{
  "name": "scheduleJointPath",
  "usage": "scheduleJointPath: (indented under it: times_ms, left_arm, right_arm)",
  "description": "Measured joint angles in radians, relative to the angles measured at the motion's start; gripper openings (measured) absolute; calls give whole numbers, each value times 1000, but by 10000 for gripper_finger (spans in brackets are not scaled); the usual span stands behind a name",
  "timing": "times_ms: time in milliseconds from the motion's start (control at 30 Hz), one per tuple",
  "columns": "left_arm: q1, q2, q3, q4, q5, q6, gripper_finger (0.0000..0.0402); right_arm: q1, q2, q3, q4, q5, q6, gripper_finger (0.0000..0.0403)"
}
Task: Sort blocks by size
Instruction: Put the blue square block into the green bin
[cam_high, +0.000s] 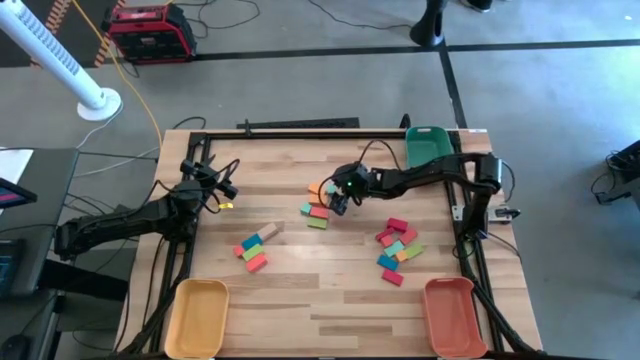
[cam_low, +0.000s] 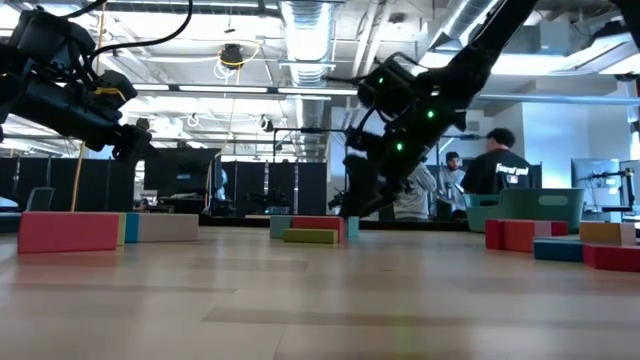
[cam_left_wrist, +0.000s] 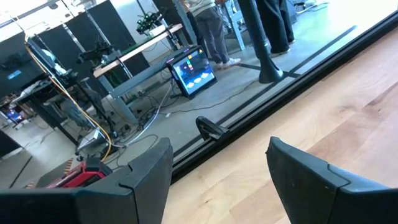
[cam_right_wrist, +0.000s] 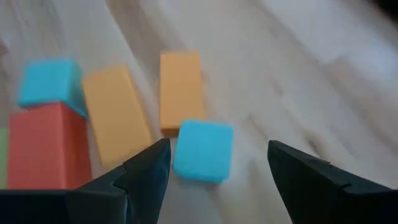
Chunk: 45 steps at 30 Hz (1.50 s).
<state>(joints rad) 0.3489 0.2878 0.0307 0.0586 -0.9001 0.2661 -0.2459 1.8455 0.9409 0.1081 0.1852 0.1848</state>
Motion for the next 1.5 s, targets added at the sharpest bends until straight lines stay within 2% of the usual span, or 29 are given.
scheduleJointPath:
  times_ms: [233, 500, 633, 800, 967, 1133, 1367, 1500]
  left_arm:
    - [0, 0, 0, 0, 0, 0, 247]
    - [0, 0, 0, 0, 0, 0, 247]
    - [0, 0, 0, 0, 0, 0, 247]
    - [0, 0, 0, 0, 0, 0, 247]
    - [0, 0, 0, 0, 0, 0, 247]
    - [0, 0, 0, 0, 0, 0, 247]
    - [0, 0, 0, 0, 0, 0, 247]
    - [0, 0, 0, 0, 0, 0, 247]
  right_arm:
    - [11, 87, 30, 10, 3, 4, 297]
    - [21, 91, 81, -20, 57, -13, 277]
    - [13, 91, 85, -85, 58, 25, 244]
    - [8, 89, 87, -125, 59, 51, 163]
    - [22, 74, 87, -135, 60, 50, 157]
    - [23, -31, 85, -249, 78, 51, 157]
    - [2, -287, 85, -544, 294, 82, 157]
    - [-63, -434, 85, -746, 353, 153, 157]
